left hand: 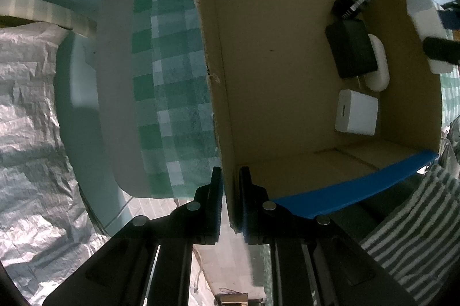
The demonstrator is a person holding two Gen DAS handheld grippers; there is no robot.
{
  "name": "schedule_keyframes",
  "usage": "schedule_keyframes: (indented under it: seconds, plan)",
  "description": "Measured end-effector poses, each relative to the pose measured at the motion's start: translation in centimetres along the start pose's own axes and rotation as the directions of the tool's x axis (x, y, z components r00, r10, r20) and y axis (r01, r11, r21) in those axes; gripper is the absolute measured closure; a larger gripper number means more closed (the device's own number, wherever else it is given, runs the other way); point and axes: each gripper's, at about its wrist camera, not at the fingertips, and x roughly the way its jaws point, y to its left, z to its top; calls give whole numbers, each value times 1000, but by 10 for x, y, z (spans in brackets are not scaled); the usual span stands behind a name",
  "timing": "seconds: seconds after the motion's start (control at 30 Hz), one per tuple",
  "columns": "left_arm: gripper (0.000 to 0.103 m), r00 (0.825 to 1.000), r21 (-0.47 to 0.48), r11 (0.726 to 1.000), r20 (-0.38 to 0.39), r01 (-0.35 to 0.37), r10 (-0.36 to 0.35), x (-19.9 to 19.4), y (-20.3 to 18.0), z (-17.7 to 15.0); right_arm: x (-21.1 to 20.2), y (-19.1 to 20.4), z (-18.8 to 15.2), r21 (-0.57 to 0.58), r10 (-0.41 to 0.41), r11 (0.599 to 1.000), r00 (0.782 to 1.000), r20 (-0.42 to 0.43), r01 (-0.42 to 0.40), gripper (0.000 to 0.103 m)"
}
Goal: Organize rigid objects
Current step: 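Carry the white square charger over the box with the right tool, then lower the square charger into the box and open the right tool, then move the right tool to the white hexagonal device and grasp it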
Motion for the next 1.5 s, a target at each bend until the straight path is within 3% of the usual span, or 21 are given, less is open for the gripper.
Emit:
schedule_keyframes:
  seconds: [0.3,0.57,0.83,1.07,1.33,1.5]
  plan:
    - [92,1000,2,1000,1,-1,1,-1,-1,-1,23,4,-3,5,-9,1000,999,-53,9,52]
    - [92,1000,1,1000,0,-1,1,-1,-1,-1,28,6,-3,-5,-24,1000,999,-47,23,52]
    - [92,1000,0,1000,1,-3,3,-1,-1,-2,13,7,-10,10,6,1000,1000,4,-6,44]
    - [92,1000,5,1000,-1,-7,7,-1,-2,-2,-15,3,-16,26,25,999,998,57,-27,44]
    - [92,1000,9,1000,-2,-6,6,0,-3,-3,-40,-21,-29,86,-9,996,995,96,0,38]
    - [92,1000,8,1000,-3,-6,6,0,-3,-2,-39,-58,-46,161,-40,987,996,80,26,38]
